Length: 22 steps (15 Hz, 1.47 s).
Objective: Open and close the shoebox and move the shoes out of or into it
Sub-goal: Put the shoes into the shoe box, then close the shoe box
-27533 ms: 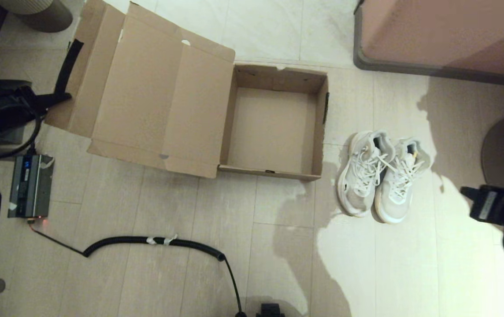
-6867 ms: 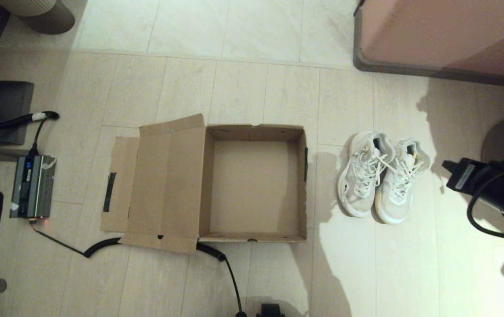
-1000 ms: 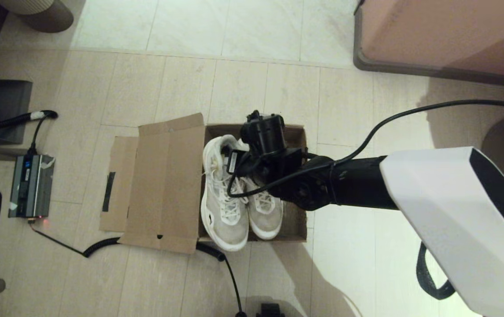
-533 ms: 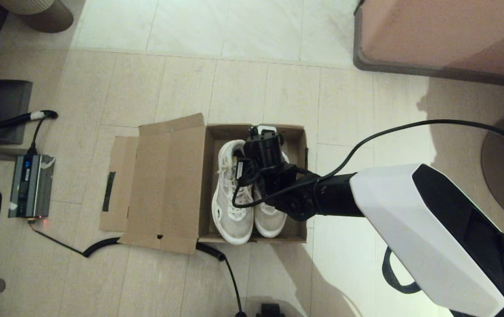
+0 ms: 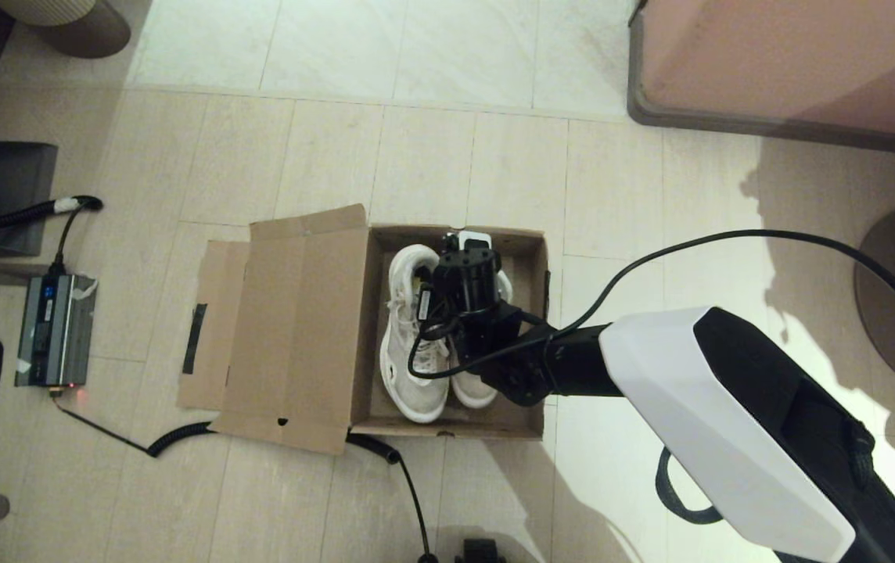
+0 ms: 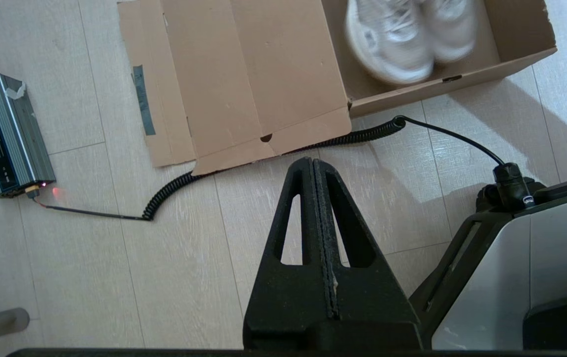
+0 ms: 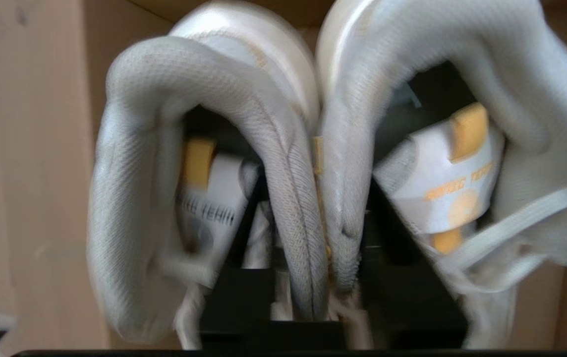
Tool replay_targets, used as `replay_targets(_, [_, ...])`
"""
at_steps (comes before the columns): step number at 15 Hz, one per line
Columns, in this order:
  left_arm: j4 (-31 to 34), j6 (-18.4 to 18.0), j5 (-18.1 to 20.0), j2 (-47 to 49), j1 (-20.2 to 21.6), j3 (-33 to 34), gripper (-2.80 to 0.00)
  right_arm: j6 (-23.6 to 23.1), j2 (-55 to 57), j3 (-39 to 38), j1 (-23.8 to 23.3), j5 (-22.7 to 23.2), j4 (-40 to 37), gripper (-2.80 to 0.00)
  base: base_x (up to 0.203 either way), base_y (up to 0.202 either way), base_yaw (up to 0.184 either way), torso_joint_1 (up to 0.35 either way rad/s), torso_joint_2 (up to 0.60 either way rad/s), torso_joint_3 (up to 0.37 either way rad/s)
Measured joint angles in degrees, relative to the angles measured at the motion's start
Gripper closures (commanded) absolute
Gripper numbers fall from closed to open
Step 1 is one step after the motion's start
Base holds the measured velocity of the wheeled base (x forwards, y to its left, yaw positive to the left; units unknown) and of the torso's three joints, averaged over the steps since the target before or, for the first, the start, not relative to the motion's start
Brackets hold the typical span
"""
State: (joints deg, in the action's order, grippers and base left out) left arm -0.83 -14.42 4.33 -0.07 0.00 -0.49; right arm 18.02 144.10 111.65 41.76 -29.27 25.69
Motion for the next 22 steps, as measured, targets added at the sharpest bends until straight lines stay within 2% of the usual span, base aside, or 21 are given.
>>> replay_targets(8, [0.0,0.0,0.0,0.0,0.0,0.0,0.00,0.3,-2.1,-0.2,-0.5,-1.0,-0.1,-2.80,0.000,0.000,0.000,0.000,0.00,0.000])
replay_targets(9, [0.0,0.0,0.0,0.0,0.0,0.0,0.00,0.2,-3.8,-0.5,-0.4,-1.4,-0.4,0.00,0.000,0.000,0.000,0.000,0.00,0.000])
replay_targets(11, [0.0,0.0,0.0,0.0,0.0,0.0,0.00,0.1,-7.8,-2.8,-0.4,-2.1,-0.5,0.00,0.000,0.000,0.000,0.000,0.00,0.000])
replay_targets(13, [0.0,0.0,0.0,0.0,0.0,0.0,0.00,0.3,-12.1,-8.9,-1.0,-2.5,-0.5,0.00,0.000,0.000,0.000,0.000,0.00,0.000])
replay_targets(16, [0.0,0.0,0.0,0.0,0.0,0.0,0.00,1.2,-19.2,-21.6,-3.0,-2.7,1.3,0.00,0.000,0.000,0.000,0.000,0.00,0.000])
replay_targets(22, [0.0,0.0,0.0,0.0,0.0,0.0,0.00,1.3,-38.4,-50.4,-5.5,-2.7,10.9,0.00,0.000,0.000,0.000,0.000,0.00,0.000])
